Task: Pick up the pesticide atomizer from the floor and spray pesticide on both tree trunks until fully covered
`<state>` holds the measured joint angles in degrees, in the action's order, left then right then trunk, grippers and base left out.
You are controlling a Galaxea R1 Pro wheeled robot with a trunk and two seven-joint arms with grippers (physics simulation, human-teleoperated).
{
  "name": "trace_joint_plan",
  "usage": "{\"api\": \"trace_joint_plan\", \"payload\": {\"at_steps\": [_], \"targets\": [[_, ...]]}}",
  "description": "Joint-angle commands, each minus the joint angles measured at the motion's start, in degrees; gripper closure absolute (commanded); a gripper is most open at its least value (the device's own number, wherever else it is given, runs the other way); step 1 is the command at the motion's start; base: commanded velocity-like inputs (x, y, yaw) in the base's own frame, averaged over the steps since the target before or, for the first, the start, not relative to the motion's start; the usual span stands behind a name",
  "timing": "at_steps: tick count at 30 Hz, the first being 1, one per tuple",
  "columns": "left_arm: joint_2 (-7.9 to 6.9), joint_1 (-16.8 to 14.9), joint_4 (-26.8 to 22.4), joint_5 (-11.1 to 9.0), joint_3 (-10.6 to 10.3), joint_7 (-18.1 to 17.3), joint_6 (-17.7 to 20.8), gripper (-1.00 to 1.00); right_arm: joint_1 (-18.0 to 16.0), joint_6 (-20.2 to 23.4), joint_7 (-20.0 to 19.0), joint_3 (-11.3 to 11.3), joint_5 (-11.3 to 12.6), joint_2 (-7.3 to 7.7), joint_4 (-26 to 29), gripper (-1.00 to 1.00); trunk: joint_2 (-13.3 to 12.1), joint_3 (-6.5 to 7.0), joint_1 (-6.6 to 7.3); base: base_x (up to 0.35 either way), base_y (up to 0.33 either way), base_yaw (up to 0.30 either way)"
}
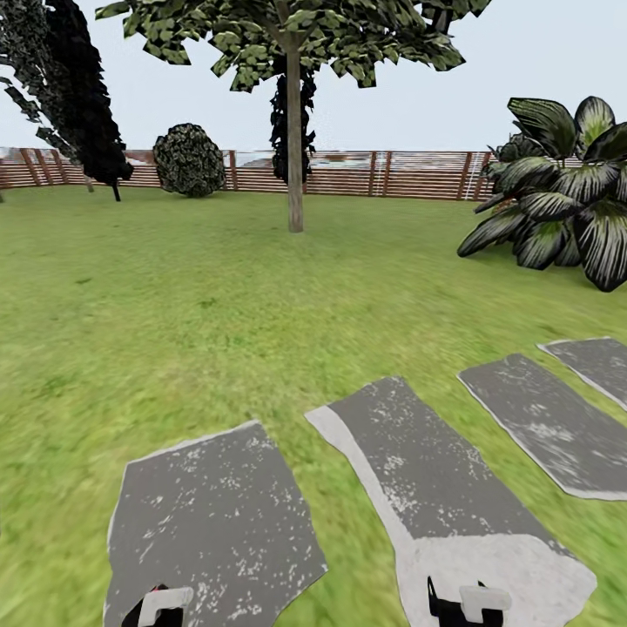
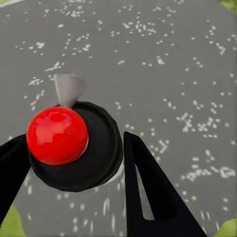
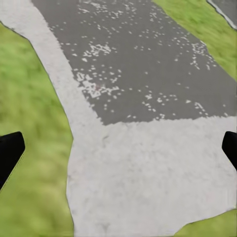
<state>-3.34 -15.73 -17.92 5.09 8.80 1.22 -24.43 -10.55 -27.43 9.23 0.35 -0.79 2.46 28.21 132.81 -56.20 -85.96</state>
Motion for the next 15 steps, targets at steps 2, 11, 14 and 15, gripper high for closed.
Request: {"api": "trace_joint_plan", "payload": {"at_steps": [2, 11, 14, 15], "targets": [[0.0, 0.0, -0.01, 0.01, 0.0, 0.01, 0.0, 1.0, 0.0, -0.01, 0.0, 0.0, 0.0, 0.0, -0.04, -1.0, 0.0, 0.0, 0.0, 0.338, 0.0, 0.0], [0.0, 0.0, -0.01, -0.03, 0.0, 0.01, 0.0, 1.0, 0.0, 0.0, 0.0, -0.04, 0.0, 0.0, -0.08, -1.0, 0.0, 0.0, 0.0, 0.338, 0.0, 0.0], [0.0, 0.0, -0.01, -0.06, 0.02, 0.01, 0.0, 1.0, 0.0, 0.0, 0.0, -0.01, 0.0, 0.0, -0.08, -1.0, 0.0, 0.0, 0.0, 0.338, 0.0, 0.0], [0.0, 0.0, -0.01, -0.07, 0.04, 0.01, 0.0, 1.0, 0.0, 0.01, 0.0, -0.01, 0.0, 0.0, -0.1, -1.0, 0.0, 0.0, 0.0, 0.338, 0.0, 0.0]]}}
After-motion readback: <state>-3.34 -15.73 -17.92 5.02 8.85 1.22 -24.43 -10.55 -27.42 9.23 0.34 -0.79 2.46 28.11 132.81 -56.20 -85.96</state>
